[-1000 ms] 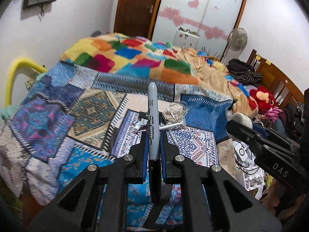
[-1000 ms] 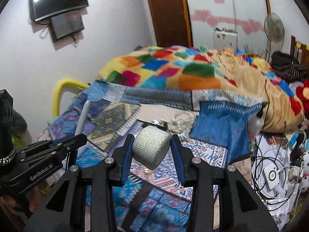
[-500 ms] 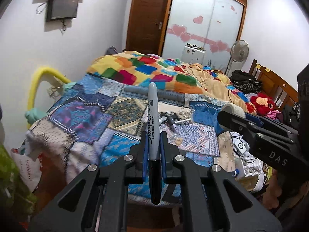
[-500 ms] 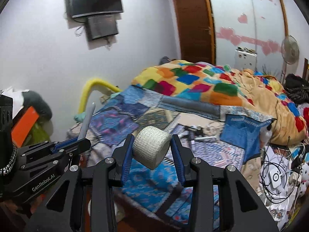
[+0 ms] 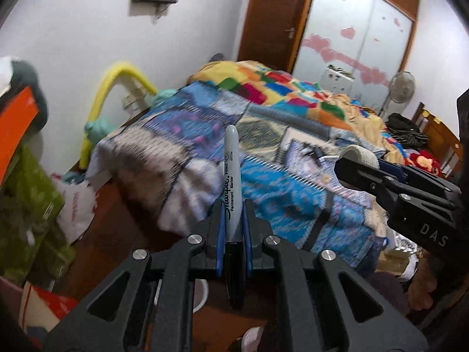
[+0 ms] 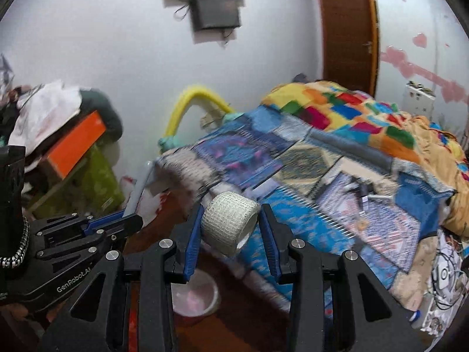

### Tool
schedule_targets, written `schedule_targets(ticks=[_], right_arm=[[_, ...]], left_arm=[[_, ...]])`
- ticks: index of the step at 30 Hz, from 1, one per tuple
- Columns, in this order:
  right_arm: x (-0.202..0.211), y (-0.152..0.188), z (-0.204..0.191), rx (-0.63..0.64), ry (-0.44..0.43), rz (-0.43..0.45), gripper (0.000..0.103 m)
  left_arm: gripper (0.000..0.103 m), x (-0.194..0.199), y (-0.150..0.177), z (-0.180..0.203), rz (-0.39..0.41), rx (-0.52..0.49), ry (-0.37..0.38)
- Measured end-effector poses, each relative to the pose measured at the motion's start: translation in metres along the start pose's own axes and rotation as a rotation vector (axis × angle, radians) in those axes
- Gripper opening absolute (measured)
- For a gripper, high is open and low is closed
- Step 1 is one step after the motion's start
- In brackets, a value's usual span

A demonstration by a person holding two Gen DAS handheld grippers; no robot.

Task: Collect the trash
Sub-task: 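Lift and carry the roll and marker in both tools toward the white bin, then open the right tool over the bin while the left tool drops the marker in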

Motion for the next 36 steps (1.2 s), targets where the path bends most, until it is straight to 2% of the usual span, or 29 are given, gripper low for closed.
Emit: schedule_targets(ticks=[6, 11, 15, 22, 26, 30, 34, 36], right_arm=[[-0.037, 0.028, -0.045, 0.065, -0.054, -0.097, 0.035], [-0.078, 0.064, -0.075, 0.102, -0.095, -0.226, 0.035], [-0.116, 0.101, -0.091, 0.12, -0.114, -0.348, 0.035], [-0.161, 0.147, -0.101, 0.12, -0.139, -0.505, 0.036], [-0.178, 0.16, -0.106, 0.105, -0.17, -0.568, 0.036], [-0.185, 0.158, -0.114, 0.084, -0.221, -0.579, 0.037], [-0.187, 0.156, -0.117, 0.112, -0.206, -0.578, 0.046], [-0.189, 0.154, -0.114, 0.11, -0.204, -0.577, 0.046]], left_arm=[[0.01, -0.008, 0.041, -0.057, -0.06, 0.098, -0.05], [0.01, -0.032, 0.09, -0.099, -0.157, 0.2, -0.074], [0.01, -0.057, 0.124, -0.12, -0.246, 0.261, -0.083], [0.01, -0.103, 0.174, -0.143, -0.398, 0.363, -0.071], [0.01, -0.12, 0.189, -0.148, -0.453, 0.398, -0.066], [0.01, -0.131, 0.192, -0.153, -0.49, 0.439, -0.061], [0.011, -0.133, 0.184, -0.158, -0.484, 0.443, -0.083], [0.017, -0.131, 0.18, -0.161, -0.479, 0.428, -0.103]])
Point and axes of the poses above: each gripper's, at about its wrist camera, not at the fingertips, and x roughly against the way its jaws point, z to its right, y to its underside, the point moved 10 cm from there along -x, roughly the way its jaws point, and after that the axes turned 3 degrees about y, right-handed, at the moved point
